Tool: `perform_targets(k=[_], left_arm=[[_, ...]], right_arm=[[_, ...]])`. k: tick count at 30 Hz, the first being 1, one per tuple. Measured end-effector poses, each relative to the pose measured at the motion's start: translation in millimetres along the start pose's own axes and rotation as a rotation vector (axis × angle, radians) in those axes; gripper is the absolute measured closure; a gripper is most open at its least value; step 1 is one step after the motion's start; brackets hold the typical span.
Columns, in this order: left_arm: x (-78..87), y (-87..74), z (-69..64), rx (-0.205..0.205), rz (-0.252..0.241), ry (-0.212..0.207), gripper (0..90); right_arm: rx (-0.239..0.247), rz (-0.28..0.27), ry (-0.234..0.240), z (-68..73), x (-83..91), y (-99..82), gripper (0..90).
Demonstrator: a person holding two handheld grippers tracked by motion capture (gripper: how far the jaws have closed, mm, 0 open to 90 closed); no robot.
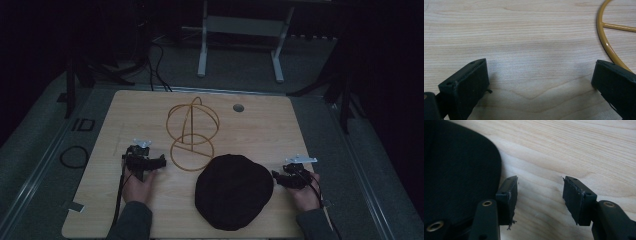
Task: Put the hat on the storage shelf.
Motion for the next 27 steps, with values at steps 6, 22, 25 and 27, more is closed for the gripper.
perform_targets(k=[6, 22, 25, 27], left_arm=[[0.0, 0.0, -0.2, 0.001, 0.0, -0.001, 0.7], [-0.1, 0.1, -0.4, 0.002, -0.001, -0.001, 0.7], [-0.1, 0.1, -0.5, 0.002, -0.001, -0.001, 0.7], [-0.1, 0.2, -0.5, 0.001, -0.001, -0.001, 0.7]], right_arm=[[0.031, -0.004, -0.004, 0.3, 13.2, 0.0, 47.4], [0.197, -0.03, 0.0, 25.8, 52.1, 16.0, 43.8], [0.224, -0.036, 0.0, 30.2, 58.8, 19.9, 43.3], [0.239, -0.035, -0.003, 32.6, 62.6, 22.0, 43.2]])
Point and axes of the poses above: each handheld gripper's, and its own axes: x roughly backward along the jaws, y roughly out of its top, z roughly to its left, the point moved 6 cm from there along -x, roughly forward along the jaws, and after that the axes turned 15 degrees about z, right-handed, at the moved point
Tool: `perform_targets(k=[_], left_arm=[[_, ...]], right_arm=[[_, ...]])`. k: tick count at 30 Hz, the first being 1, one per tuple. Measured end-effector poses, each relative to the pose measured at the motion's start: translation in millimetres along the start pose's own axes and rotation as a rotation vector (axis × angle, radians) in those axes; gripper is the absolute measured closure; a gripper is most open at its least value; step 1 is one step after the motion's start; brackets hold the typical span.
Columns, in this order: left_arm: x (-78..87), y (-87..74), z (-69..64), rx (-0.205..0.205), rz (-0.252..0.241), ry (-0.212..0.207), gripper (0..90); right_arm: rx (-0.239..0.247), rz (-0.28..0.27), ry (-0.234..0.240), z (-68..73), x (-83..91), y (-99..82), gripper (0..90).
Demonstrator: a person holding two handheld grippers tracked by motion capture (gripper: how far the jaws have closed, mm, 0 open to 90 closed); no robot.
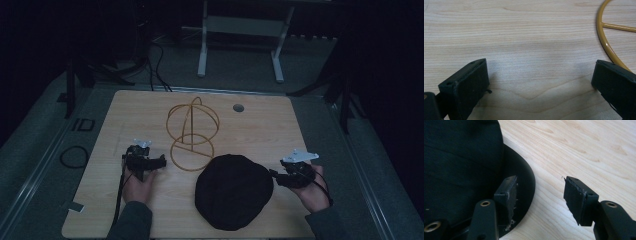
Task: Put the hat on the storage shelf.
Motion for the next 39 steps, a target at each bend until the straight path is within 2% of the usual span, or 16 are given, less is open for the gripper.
perform_targets(k=[14, 22, 26, 32, 39], left_arm=[[-0.1, 0.1, -0.2, 0.0, 0.0, 0.0, 0.7], [-0.1, 0.1, -0.2, 0.0, 0.0, 0.0, 0.7], [-0.1, 0.1, -0.2, 0.0, 0.0, 0.0, 0.7], [0.0, 0.1, -0.2, 0.0, 0.0, 0.0, 0.7], [0.0, 0.1, -0.2, 0.0, 0.0, 0.0, 0.7]], right_arm=[[0.081, -0.017, 0.033, 14.0, 16.7, 11.4, 36.2], [0.114, -0.03, 0.051, 21.9, 22.4, 15.1, 29.2], [0.135, -0.046, 0.075, 26.9, 26.4, 17.3, 22.2], [0.185, -0.044, 0.073, 33.6, 27.4, 19.2, 14.8], [0.249, -0.033, 0.097, 45.3, 25.1, 20.8, 12.6]])
Point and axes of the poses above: each handheld gripper's, and its own axes: x roughly backward along the jaws, y roughly out of its top, z roughly to its left, the point moved 6 cm from there along -x, roughly forward along the jaws, and after that the axes turned 15 degrees about z, right-handed, at the moved point
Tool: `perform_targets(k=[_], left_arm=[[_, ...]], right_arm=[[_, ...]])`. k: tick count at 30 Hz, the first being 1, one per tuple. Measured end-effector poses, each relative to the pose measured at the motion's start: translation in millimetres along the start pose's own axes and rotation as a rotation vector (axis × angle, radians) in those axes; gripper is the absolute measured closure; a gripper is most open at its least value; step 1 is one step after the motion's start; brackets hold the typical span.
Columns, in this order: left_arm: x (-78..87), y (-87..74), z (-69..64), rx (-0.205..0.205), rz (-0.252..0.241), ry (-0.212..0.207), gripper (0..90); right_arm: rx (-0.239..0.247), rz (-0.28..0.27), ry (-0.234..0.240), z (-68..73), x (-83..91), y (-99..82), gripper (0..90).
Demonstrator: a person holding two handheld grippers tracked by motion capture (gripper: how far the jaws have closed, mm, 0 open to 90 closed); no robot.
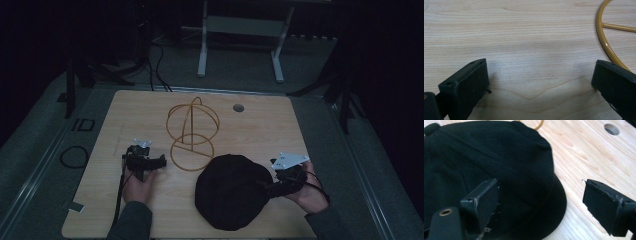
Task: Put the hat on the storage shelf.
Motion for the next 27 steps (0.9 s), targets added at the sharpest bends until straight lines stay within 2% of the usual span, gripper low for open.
perform_targets(k=[8, 12, 18, 21, 27], left_arm=[[0.0, -0.1, 0.1, -0.002, 0.001, 0.0, 0.7], [0.0, 0.0, 0.0, 0.0, 0.0, 0.0, 0.7], [0.0, 0.0, 0.0, 0.0, 0.0, 0.0, 0.7], [0.0, 0.0, 0.0, 0.0, 0.0, 0.0, 0.7], [0.0, 0.0, 0.0, 0.0, 0.0, 0.0, 0.7]], right_arm=[[0.066, 0.023, 0.028, 13.2, -8.0, 7.0, 10.6], [0.076, 0.026, 0.044, 15.8, -12.8, 12.7, 10.6], [0.123, 0.063, 0.052, 21.3, -23.7, 18.5, 10.0], [0.147, 0.078, 0.043, 22.8, -29.5, 20.8, 10.0], [0.172, 0.102, 0.069, 20.2, -42.7, 23.9, 9.4]])
Point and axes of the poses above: each handheld gripper's, and its own axes: x roughly backward along the jaws, y roughly out of its top, z roughly to its left, the point moved 6 cm from there along -x, roughly forward along the jaws, and after that the axes turned 15 degrees about z, right-handed, at the moved point
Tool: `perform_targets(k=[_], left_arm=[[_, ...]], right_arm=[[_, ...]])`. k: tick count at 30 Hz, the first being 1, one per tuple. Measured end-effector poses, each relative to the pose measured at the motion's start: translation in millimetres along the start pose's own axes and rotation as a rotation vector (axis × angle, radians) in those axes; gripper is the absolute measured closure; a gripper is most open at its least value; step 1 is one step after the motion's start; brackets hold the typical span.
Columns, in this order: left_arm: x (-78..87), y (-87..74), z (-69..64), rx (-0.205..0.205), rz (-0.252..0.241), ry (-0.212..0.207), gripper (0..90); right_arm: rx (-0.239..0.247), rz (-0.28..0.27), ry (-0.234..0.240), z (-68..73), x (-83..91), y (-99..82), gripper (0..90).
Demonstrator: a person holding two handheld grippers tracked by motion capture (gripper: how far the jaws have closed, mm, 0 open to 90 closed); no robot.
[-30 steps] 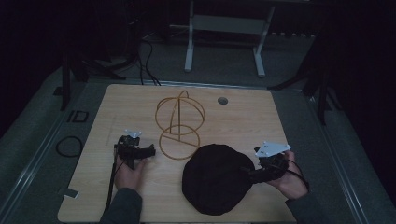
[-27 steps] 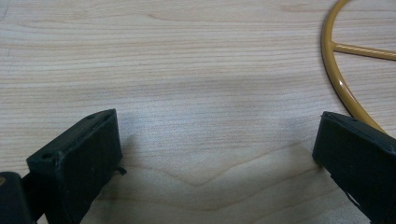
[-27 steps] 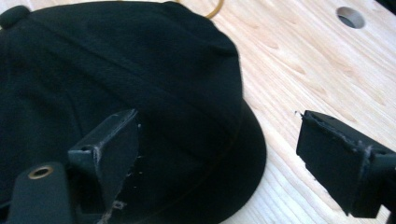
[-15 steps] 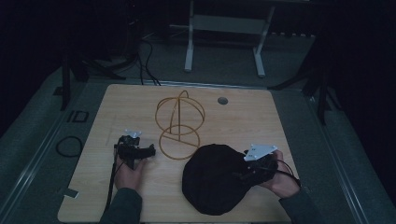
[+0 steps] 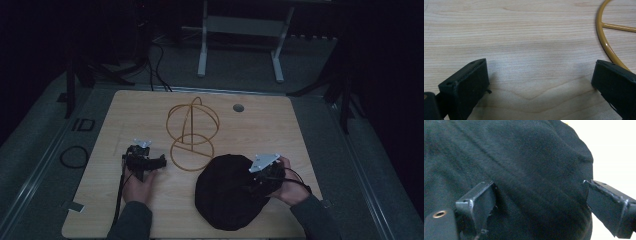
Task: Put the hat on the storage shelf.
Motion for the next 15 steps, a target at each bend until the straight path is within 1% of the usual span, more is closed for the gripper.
perform_targets(k=[2, 5, 6, 8, 10, 15], left_arm=[[0.0, 0.0, 0.0, 0.0, 0.0, 0.0, 0.7], [0.0, 0.0, 0.0, 0.0, -0.001, 0.0, 0.7], [0.0, 0.0, 0.0, 0.0, -0.001, 0.0, 0.7], [0.0, 0.0, 0.0, 0.0, 0.0, 0.0, 0.7], [0.1, -0.1, -0.1, -0.001, 0.002, 0.001, 0.7], [0.0, -0.1, -0.3, -0.001, 0.002, 0.0, 0.7]], right_arm=[[0.008, 0.005, 0.015, -0.3, -3.7, -0.2, 9.5], [0.013, 0.001, 0.015, -1.3, -5.3, -0.9, 9.9], [0.008, 0.002, 0.014, -1.6, -5.1, -1.0, 10.5], [0.013, 0.001, 0.006, -2.3, -4.7, -1.9, 13.8], [0.007, 0.004, 0.002, -3.7, -4.0, -3.1, 18.0], [0.002, 0.01, -0.027, -8.1, -2.9, -7.1, 31.5]])
Point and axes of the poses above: each handheld gripper's, and its own axes: x roughly backward along the jaws, y roughly out of its top, z roughly to its left, the point moved 6 cm from there along -x, roughly forward along the jaws, and after that the axes turned 15 degrees about z, right-handed, at the moved point
